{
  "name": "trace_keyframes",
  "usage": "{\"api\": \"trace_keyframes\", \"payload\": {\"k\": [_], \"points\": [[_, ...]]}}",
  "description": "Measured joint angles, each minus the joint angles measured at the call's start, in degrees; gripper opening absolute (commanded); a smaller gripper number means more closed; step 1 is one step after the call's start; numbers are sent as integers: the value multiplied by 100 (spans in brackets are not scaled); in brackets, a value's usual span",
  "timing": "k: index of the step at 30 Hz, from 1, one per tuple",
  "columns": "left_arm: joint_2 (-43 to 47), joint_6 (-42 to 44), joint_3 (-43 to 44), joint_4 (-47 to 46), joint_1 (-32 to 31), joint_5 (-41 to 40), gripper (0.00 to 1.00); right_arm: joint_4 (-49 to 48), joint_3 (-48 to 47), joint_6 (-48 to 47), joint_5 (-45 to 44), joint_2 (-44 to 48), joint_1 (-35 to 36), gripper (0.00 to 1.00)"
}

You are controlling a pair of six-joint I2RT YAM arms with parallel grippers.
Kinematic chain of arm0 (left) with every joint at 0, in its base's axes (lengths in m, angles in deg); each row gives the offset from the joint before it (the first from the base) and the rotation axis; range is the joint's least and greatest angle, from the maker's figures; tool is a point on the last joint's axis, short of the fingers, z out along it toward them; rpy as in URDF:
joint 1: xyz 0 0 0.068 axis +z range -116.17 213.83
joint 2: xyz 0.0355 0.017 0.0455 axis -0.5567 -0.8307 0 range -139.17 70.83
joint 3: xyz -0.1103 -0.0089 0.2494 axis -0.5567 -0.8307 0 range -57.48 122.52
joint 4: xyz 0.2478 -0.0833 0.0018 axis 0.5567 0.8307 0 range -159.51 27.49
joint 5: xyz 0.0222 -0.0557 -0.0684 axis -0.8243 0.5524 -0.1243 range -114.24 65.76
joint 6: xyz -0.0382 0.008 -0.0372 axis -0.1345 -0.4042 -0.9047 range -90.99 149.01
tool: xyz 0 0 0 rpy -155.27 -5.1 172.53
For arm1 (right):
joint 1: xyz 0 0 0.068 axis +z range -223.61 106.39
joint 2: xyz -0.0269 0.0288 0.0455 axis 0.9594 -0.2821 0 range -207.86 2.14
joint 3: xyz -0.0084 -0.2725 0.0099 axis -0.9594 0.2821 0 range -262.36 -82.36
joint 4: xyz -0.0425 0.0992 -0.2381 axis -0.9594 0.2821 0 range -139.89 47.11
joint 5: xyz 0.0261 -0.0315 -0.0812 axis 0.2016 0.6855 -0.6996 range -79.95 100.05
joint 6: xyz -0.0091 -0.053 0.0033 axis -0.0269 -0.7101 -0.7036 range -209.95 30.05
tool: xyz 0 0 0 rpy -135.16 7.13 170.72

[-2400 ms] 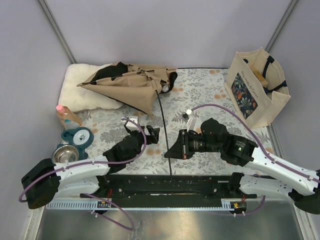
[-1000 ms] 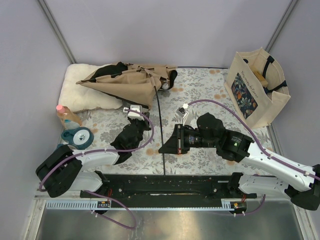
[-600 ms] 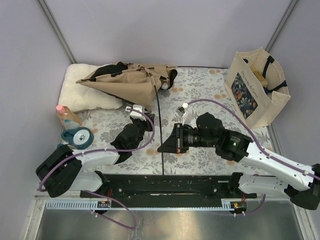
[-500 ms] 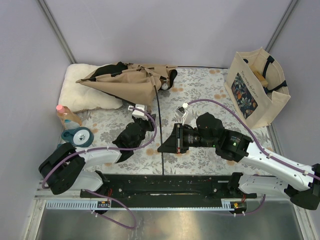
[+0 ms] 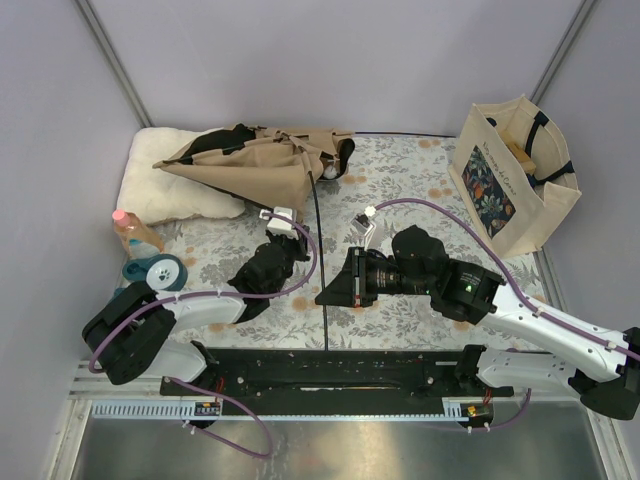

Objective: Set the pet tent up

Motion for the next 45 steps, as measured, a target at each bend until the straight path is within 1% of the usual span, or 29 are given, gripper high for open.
{"api": "trace_keyframes", "payload": {"k": [1,2,8,15,21,25,31,39,45], "points": [[0,-4,0,-2,0,-4,1,0,4,0,-2,0,0,0],[0,-7,0,-2,0,-11,0,2,7,0,-4,0,0,0],[79,7,0,-2,0,-39,0,-2,7,0,-7,-4,0,0],[369,7,-31,4,0,2,0,-70,44,-4,-57,-9,0,0],[761,-9,-256,144,4,232,0,-85,146,-46,-166,-7,0,0],[1158,-28,-481,446,2,483,0,-181,216,-122,-210,11,0,0],[1904,-118,-669,1084,-35,846,0,-710,509,-227,-151,37,17,0],[2614,-374,-678,1978,-247,1091,0,-2142,981,-350,197,-201,66,0],[3318,-684,-793,2452,-426,1108,0,-2883,1193,-468,269,-428,105,0]]}}
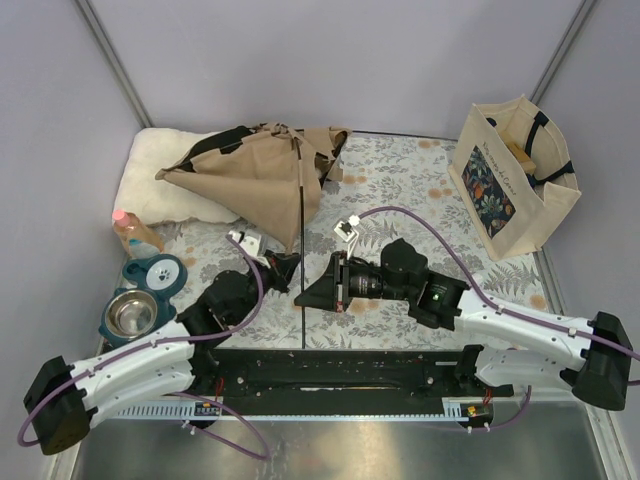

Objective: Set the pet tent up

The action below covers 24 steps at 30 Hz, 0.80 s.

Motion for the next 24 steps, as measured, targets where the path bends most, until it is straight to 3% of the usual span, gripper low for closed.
{"api": "trace_keyframes", "payload": {"k": [8,24], "points": [[892,-463,-295,369,-118,57,0,-573,76,-372,-164,-284,13,0],[1132,-861,-332,726,-321,136,0,-931,-208,-798,-516,-815,-33,0]]}}
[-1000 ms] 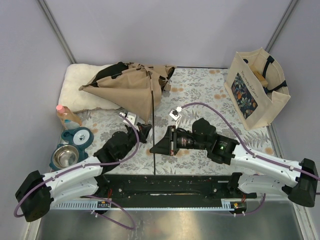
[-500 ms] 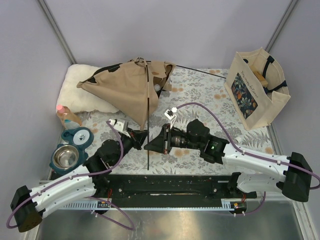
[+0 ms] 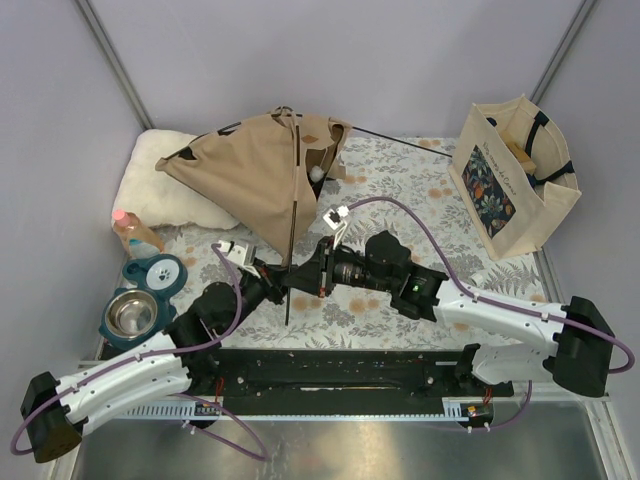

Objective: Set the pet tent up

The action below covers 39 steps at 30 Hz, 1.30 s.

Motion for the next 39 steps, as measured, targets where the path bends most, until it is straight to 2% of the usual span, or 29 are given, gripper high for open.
{"api": "trace_keyframes", "payload": {"k": [15,39], "points": [[140,-208,-13,55,-140,-52,0,-87,-472,-350,55,-466,-638,0],[387,-608,-396,280,-498,-627,0,-81,-1049,-793,-92,-1134,-955,0]]}}
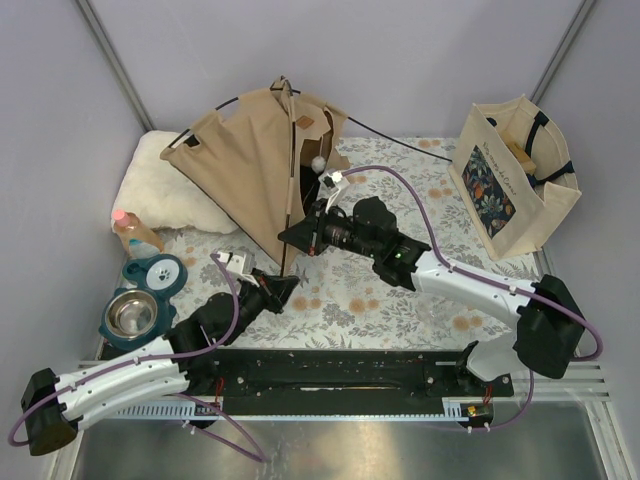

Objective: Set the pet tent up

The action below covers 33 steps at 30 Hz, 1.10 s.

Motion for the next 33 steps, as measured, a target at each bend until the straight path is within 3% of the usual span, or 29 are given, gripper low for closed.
{"api": "trace_keyframes", "payload": {"k": [33], "points": [[-227,-234,-26,173,-243,-448,0,0,-125,-114,-269,-304,-177,0]]}}
